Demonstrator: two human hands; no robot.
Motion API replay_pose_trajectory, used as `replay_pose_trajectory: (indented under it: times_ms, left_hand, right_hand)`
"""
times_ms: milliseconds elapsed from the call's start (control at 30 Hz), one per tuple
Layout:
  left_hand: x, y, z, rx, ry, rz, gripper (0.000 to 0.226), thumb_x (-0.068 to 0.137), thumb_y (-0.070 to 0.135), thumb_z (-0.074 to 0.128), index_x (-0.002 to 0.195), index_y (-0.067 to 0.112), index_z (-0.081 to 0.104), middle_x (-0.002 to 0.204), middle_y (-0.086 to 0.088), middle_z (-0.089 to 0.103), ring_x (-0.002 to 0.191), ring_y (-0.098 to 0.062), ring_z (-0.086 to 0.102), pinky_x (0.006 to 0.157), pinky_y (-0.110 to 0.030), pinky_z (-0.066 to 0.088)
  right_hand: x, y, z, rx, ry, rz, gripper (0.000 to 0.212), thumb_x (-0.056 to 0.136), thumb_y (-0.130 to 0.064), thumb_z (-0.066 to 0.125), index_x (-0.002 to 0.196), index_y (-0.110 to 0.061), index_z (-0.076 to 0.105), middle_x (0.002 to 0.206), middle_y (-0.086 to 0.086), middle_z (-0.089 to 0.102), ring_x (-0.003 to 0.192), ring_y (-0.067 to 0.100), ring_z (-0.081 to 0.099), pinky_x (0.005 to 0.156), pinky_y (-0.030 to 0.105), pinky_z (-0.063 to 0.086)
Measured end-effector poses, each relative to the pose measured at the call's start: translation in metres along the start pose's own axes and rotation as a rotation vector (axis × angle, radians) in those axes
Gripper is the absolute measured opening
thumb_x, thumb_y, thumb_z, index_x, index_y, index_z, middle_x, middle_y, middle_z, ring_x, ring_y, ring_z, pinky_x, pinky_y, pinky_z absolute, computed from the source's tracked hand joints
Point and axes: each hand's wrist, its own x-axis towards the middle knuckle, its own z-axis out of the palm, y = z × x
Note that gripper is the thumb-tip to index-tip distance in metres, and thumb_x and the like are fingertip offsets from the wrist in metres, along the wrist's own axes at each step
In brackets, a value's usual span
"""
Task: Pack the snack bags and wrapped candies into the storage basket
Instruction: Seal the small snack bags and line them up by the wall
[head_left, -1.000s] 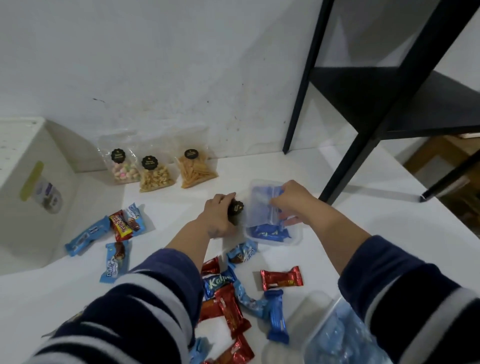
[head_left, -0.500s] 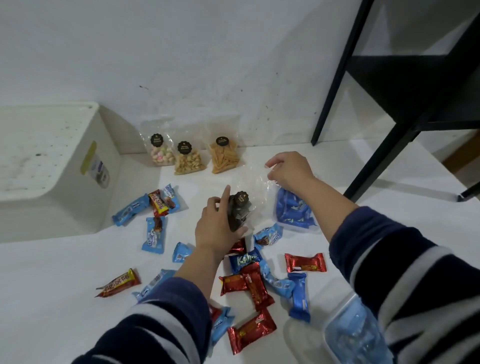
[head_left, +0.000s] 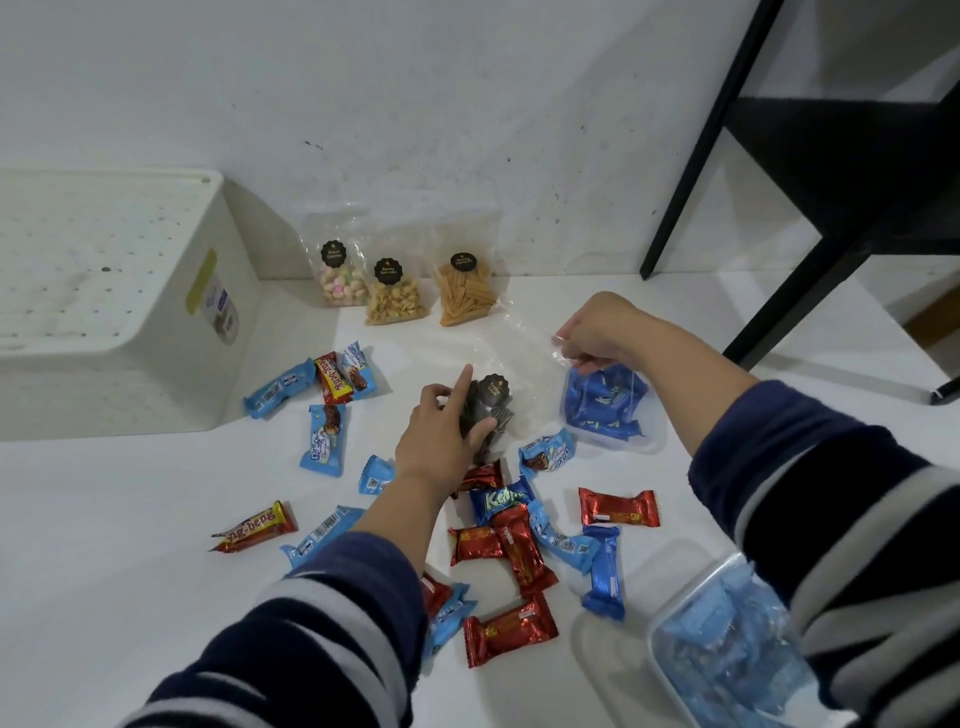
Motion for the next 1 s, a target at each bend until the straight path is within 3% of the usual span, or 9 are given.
replay_pose_trajectory:
  times_ms: [133,267,333,433,500,633,767,900,1000]
  left_hand:
    - [0.001,0.003,0.002,0.006,-0.011,-0.026,0.069,0.093,0.056,0.044,0.149,0.043,0.008,0.141,-0.001,0.031,0.121,-0.025,0.048,0.082,-0.039,0.053]
    - [0.0,0.004,0.004,0.004,0.002,-0.039,0.068,0.093,0.056,0.044,0.149,0.042,0.008,0.141,0.0,0.032,0.12,-0.025,0.049,0.081,-0.039,0.052]
    - [0.0,0.005,0.006,-0.004,0.011,-0.054,0.068,0.093,0.056,0.043,0.15,0.041,0.008,0.141,-0.001,0.032,0.119,-0.026,0.05,0.083,-0.04,0.052]
    - [-0.002,0.007,0.008,-0.021,0.035,-0.064,0.068,0.093,0.056,0.043,0.15,0.04,0.01,0.14,-0.002,0.032,0.118,-0.027,0.051,0.086,-0.04,0.051]
    - [-0.002,0.008,0.009,-0.032,0.048,-0.065,0.068,0.093,0.055,0.044,0.15,0.04,0.011,0.14,-0.003,0.033,0.118,-0.027,0.051,0.088,-0.039,0.05]
    - [-0.002,0.008,0.01,-0.047,0.056,-0.083,0.069,0.092,0.054,0.047,0.15,0.04,0.013,0.14,-0.003,0.033,0.119,-0.026,0.05,0.091,-0.039,0.049]
    - [-0.003,0.008,0.011,-0.063,0.062,-0.082,0.069,0.092,0.053,0.048,0.15,0.038,0.014,0.14,-0.003,0.033,0.121,-0.026,0.049,0.093,-0.039,0.048]
    - [-0.002,0.008,0.012,-0.061,0.064,-0.081,0.069,0.092,0.053,0.049,0.15,0.038,0.014,0.14,-0.004,0.033,0.121,-0.026,0.049,0.093,-0.038,0.047]
    - [-0.003,0.008,0.012,-0.06,0.062,-0.085,0.07,0.092,0.052,0.049,0.15,0.038,0.014,0.141,-0.004,0.032,0.12,-0.027,0.049,0.092,-0.038,0.047]
  right_hand:
    - [0.005,0.006,0.008,-0.088,0.077,-0.053,0.026,0.087,0.005,0.054,0.11,0.006,0.067,0.089,0.015,0.068,0.079,0.025,0.061,0.083,0.036,0.056]
    - [0.006,0.011,0.013,-0.129,0.142,-0.085,0.034,0.088,0.002,0.048,0.118,0.002,0.063,0.118,0.018,0.064,0.105,0.03,0.062,0.088,0.033,0.051]
    - [0.009,0.013,0.014,-0.14,0.159,-0.118,0.028,0.089,-0.003,0.05,0.113,0.003,0.065,0.11,0.017,0.065,0.101,0.031,0.063,0.082,0.031,0.051]
    - [0.013,0.011,0.018,-0.149,0.174,-0.159,0.013,0.088,-0.01,0.052,0.085,-0.003,0.063,0.075,0.012,0.057,0.076,0.026,0.055,0.056,0.026,0.042]
    - [0.016,0.009,0.021,-0.186,0.172,-0.154,0.014,0.09,-0.01,0.05,0.085,-0.005,0.061,0.077,0.009,0.055,0.076,0.023,0.052,0.048,0.023,0.035]
    - [0.021,0.008,0.027,-0.199,0.162,-0.174,0.026,0.094,-0.012,0.048,0.104,0.002,0.068,0.103,0.013,0.067,0.098,0.027,0.063,0.07,0.025,0.045]
    - [0.019,0.003,0.028,-0.166,0.141,-0.216,0.024,0.092,-0.018,0.051,0.074,-0.003,0.058,0.069,0.005,0.052,0.072,0.022,0.052,0.059,0.026,0.04]
    - [0.021,-0.003,0.03,-0.211,0.214,-0.232,0.027,0.092,-0.013,0.051,0.106,0.002,0.069,0.106,0.012,0.069,0.101,0.028,0.063,0.088,0.032,0.051]
    - [0.023,-0.004,0.032,-0.205,0.227,-0.208,0.028,0.091,-0.011,0.051,0.11,0.0,0.069,0.113,0.014,0.068,0.106,0.029,0.063,0.092,0.032,0.052]
